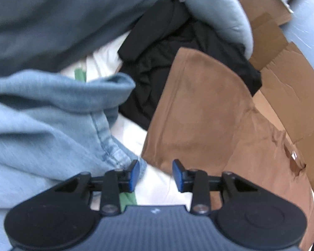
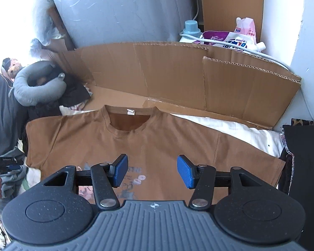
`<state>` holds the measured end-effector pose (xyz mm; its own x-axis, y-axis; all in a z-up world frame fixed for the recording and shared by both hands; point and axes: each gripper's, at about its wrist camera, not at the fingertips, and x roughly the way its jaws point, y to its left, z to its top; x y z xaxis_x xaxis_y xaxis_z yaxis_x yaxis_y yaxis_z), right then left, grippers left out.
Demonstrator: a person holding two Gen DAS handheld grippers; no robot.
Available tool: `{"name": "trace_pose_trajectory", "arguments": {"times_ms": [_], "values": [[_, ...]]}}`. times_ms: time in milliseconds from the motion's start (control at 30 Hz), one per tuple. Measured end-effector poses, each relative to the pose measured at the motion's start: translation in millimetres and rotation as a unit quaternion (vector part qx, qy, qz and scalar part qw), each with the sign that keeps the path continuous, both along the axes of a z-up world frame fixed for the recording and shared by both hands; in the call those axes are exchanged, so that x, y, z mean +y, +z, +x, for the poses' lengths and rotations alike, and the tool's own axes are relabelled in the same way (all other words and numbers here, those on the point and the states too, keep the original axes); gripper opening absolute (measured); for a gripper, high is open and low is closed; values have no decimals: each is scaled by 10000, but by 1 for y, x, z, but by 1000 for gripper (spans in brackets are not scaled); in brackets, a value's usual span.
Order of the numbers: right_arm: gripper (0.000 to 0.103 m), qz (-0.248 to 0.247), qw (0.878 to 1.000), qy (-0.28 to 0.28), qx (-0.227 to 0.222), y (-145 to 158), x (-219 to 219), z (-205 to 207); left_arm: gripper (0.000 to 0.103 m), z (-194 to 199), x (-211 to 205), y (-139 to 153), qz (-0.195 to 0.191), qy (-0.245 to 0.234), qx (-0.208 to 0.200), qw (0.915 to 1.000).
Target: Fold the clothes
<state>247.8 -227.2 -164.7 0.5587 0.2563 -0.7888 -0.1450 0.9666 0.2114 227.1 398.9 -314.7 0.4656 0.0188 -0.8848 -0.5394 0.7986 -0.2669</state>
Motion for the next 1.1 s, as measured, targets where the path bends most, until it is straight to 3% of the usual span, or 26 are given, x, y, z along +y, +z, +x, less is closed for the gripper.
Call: {"name": "trace_pose_trajectory", "arguments": {"times_ms": [133,233,267,300,367,733,1100], "values": [[59,31,9999,-94,102,-10,-5,3,41,-1,0,-9,-236,286,-155,9992],[59,39,9998,-122,181,-18,-7,4,41,-3,0,-14,-671,487,-359,9959],[59,44,9997,-127,207,-21,-8,5,44,-5,-1,-16,-808,568,-396,9943],[59,51,9996,-134,227,-23,-8,5,53,-6,-2,-19,-892,639,-400,9932],[59,44,9996,-160,238,-27,-9,5,60,-9,-4,-24,-941,807,-406,9915],[59,197,9987,-297,365,-44,-13,3,66,-18,-3,-50,-1289,1460,-875,9769],[59,81,9968,-274,752,-69,-11,-13,71,-25,15,-72,-1900,1914,-1668,9484]]}}
